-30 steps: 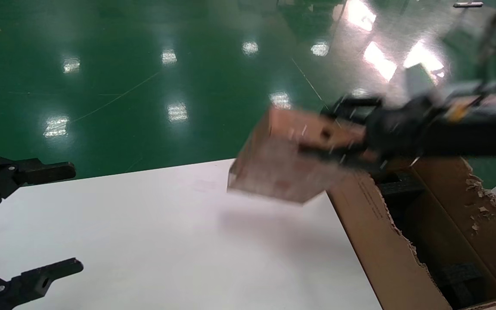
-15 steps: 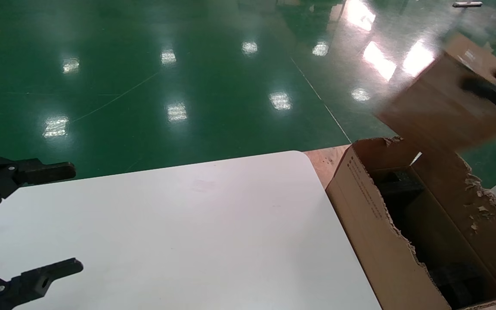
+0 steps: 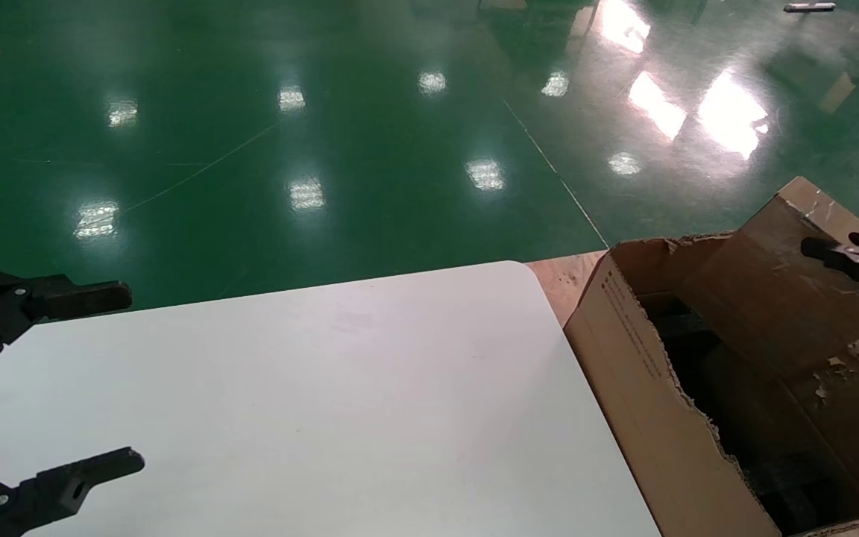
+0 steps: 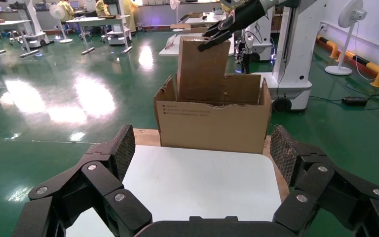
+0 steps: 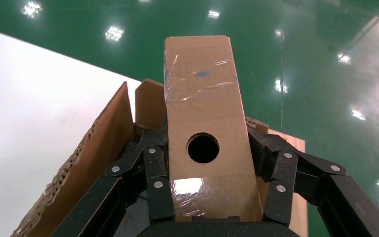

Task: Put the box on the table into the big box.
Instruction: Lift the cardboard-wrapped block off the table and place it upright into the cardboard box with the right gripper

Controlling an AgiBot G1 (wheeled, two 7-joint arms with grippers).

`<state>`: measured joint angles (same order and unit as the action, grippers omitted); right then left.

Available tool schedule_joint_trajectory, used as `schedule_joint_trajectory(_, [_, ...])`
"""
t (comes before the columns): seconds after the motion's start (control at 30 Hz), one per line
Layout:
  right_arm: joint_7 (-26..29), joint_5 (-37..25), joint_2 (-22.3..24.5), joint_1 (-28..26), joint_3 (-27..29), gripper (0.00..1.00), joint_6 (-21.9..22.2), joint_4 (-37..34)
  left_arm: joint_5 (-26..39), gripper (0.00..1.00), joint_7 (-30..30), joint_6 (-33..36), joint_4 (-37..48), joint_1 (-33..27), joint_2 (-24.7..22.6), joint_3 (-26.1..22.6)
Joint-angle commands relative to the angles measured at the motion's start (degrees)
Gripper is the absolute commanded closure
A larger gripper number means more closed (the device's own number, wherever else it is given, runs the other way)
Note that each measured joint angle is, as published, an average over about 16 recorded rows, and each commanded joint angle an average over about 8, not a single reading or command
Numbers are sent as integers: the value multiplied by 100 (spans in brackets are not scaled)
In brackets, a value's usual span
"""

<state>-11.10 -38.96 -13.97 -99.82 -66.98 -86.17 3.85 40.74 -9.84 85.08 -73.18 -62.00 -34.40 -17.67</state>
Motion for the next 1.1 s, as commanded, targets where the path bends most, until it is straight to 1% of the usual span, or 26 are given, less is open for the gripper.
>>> schedule_joint_trajectory(0.03, [-95,235,-97,315,80,100,-26,-267,0,0,0,0,0,0,0,0])
schedule_joint_trajectory(0.27, [-195,769,-387,1196,520,100,-186,-1113,-1,0,1,-1,0,0,1,-2])
schedule_joint_trajectory(0.53, [-255,991,-551,1801,854,100,-196,-1808,-3,0,2,-2,0,-1,2,-4])
schedule_joint_trajectory(0.73, [-440,962,-561,1997,866,100,-108,-2013,-4,0,3,-2,0,-1,2,-5])
schedule_joint_trajectory(0.9, [-631,959,-523,2011,828,100,29,-2063,-4,0,3,-3,0,-1,3,-6])
schedule_joint_trajectory(1.1, [-696,955,-536,2010,802,100,167,-2117,-5,0,4,-3,0,-2,3,-8])
